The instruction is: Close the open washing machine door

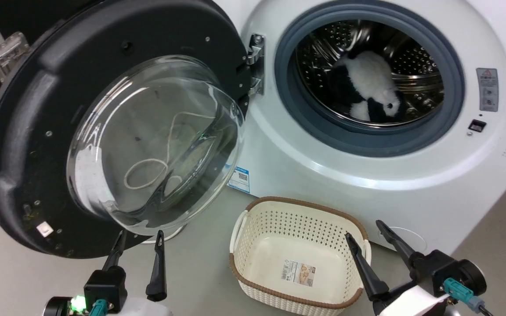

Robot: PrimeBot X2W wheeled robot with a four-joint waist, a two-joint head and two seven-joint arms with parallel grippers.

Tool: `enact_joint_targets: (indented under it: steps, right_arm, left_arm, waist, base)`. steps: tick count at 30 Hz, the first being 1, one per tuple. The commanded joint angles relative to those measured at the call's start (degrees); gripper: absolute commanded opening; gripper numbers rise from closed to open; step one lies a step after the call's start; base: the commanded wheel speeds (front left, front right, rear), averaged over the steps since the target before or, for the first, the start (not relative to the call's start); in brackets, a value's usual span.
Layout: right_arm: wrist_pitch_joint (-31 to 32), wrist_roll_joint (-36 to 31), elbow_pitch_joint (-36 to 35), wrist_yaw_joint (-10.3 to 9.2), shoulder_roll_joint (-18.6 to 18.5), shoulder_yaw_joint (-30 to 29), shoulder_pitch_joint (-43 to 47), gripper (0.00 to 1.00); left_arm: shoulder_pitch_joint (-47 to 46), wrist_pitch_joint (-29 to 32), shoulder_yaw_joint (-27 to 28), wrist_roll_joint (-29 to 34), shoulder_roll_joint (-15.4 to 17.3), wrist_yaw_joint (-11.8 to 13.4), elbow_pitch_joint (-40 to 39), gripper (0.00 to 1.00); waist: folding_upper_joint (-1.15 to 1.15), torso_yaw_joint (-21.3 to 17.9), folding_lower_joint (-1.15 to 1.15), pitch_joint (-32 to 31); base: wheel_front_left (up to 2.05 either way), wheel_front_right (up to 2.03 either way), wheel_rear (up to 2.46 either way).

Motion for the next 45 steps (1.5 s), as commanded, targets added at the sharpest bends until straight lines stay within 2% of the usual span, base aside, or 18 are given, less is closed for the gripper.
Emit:
enact_joint_targets:
  steps: [1, 16, 17, 18, 25, 27, 28, 30, 37, 42, 45]
  right_arm:
    - [-0.57, 0.67, 0.37, 0.03, -0.49, 0.44, -0.76, 1.0]
    - [-2.37, 1.96, 1.58, 0.03, -0.5, 1.58, 0.36, 1.0]
    - [-2.49, 2.23, 1.59, 0.03, -0.46, 1.68, 0.5, 1.0]
    - [-2.73, 2.31, 1.66, 0.03, -0.58, 1.95, 0.81, 1.0]
    - [-3.57, 2.33, 1.69, 0.03, -0.57, 2.06, 2.43, 1.0]
    - [-3.81, 2.29, 1.7, 0.03, -0.37, 2.09, 3.11, 1.0]
    - [-4.17, 2.08, 1.64, 0.04, -0.08, 2.12, 4.32, 1.0]
    - [-4.41, 1.8, 1.36, 0.04, -0.1, 2.21, 4.68, 1.0]
    - [-5.25, 2.25, 0.59, 0.04, -1.83, 2.64, 3.94, 1.0]
    - [-5.83, 2.91, 0.13, 0.04, -3.52, 2.9, 3.24, 1.0]
    - [-6.19, 3.45, 0.02, 0.04, -4.46, 3.08, 2.71, 1.0]
  left_arm:
    - [1.02, -0.62, 0.1, -0.13, 0.22, 0.32, -0.3, 1.0]
    - [1.89, -2.42, 0.45, -0.92, 0.3, 0.55, -1.08, 1.0]
    - [1.92, -2.54, 0.52, -1.24, 0.24, 0.46, -1.27, 0.36]
    - [2.1, -2.78, 0.59, -1.71, 0.22, 0.1, -1.76, 0.0]
    - [1.31, -3.61, 4.6, -6.8, -0.31, -0.86, -7.08, 0.0]
    - [0.72, -3.85, 6.0, -9.31, -0.34, -2.11, -7.61, 0.0]
    - [-1.15, -4.2, 8.15, -13.01, 0.28, -3.95, -7.08, 0.0]
    - [-3.37, -3.85, 10.3, -16.43, 0.92, -4.49, -6.93, 0.0]
    - [-12.76, 1.14, 16.22, -21.76, 8.11, -4.56, -3.93, 0.0]
    - [-20.71, 4.37, 23.3, -30.45, 11.19, -3.07, 2.18, 0.0]
    - [-24.24, 6.55, 27.73, -34.9, 14.28, -2.17, 7.39, 0.0]
  waist:
    - [0.0, 0.34, 0.0, -0.06]
    - [0.0, 3.58, 0.0, -0.61]
    - [0.0, 3.81, 0.0, -0.66]
    - [0.0, 4.27, 0.0, -0.71]
    - [0.0, 5.95, 0.0, -0.78]
    - [0.0, 6.3, 0.0, -0.91]
    - [0.0, 6.89, 0.0, -0.92]
    - [0.0, 6.68, 0.0, -0.03]
    - [0.0, 4.8, 0.0, 3.47]
    - [0.0, 3.38, 0.0, 5.83]
    - [0.0, 2.34, 0.0, 7.04]
  base:
    - [0.0, 0.0, 0.0]
    - [0.0, 0.0, 0.0]
    - [0.0, 0.0, 0.0]
    - [0.0, 0.0, 0.0]
    - [0.0, 0.0, 0.0]
    - [0.0, 0.0, 0.0]
    - [0.0, 0.0, 0.0]
    - [0.0, 0.0, 0.0]
    - [0.0, 0.0, 0.0]
    - [0.0, 0.0, 0.0]
    - [0.0, 0.0, 0.0]
